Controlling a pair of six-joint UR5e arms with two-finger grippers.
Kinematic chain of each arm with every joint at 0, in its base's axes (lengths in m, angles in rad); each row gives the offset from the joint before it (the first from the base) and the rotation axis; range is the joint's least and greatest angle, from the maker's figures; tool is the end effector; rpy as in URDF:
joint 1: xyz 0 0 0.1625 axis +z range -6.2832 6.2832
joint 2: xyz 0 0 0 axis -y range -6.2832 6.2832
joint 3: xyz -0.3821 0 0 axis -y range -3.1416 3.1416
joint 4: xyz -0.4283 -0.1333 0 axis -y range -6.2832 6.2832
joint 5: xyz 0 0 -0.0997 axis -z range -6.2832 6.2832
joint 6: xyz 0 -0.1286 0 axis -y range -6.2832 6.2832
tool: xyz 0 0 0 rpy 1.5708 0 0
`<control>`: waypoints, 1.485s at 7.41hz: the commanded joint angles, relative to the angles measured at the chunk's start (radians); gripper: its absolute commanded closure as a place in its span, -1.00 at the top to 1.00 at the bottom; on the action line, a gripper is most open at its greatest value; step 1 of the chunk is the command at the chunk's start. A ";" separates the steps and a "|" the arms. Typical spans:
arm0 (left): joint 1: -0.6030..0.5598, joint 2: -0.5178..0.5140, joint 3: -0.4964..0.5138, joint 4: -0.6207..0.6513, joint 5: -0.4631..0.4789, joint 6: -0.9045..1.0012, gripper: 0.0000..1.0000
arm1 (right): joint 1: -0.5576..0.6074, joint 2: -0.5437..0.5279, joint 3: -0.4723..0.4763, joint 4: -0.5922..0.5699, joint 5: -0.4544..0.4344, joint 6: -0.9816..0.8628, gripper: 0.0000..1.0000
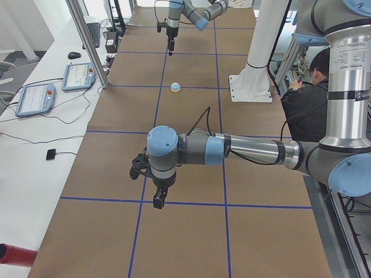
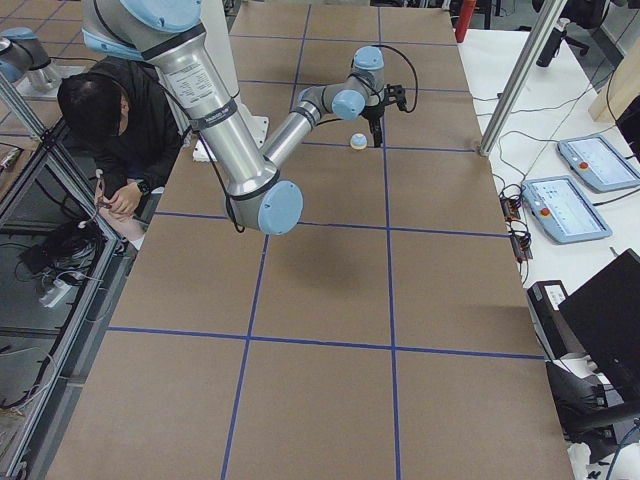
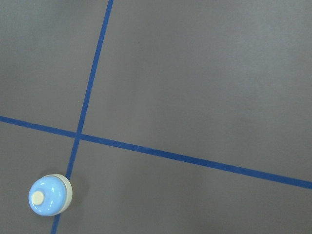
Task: Place and press bell with both arms
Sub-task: 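Move the right gripper in above the bell, then press down on the bell's top button with the right gripper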
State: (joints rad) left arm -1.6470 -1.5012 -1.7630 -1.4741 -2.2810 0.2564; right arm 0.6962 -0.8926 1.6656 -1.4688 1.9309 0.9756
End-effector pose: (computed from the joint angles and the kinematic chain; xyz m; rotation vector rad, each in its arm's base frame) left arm -0.0874 -0.4955 0.5862 0.1422 0.6973 0.1817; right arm -0.4827 -0.5181 0.1616 0.2515 -0.8929 -0.0639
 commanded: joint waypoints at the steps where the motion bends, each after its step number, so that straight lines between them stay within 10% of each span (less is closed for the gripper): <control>1: 0.000 0.001 -0.001 0.000 0.000 0.000 1.00 | -0.122 0.167 -0.189 0.005 -0.113 0.104 -0.01; 2: 0.001 0.001 -0.001 0.000 0.000 0.000 1.00 | -0.144 0.175 -0.198 0.005 -0.113 0.109 -0.90; 3: 0.000 0.001 -0.001 0.000 0.000 0.000 1.00 | -0.167 0.176 -0.210 0.005 -0.113 0.110 -1.00; 11: 0.001 0.001 -0.001 0.000 -0.002 0.000 1.00 | -0.173 0.262 -0.356 -0.015 -0.090 0.120 -1.00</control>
State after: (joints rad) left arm -1.6460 -1.5002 -1.7641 -1.4741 -2.2819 0.2556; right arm 0.5228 -0.6293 1.3125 -1.4743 1.8385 1.1012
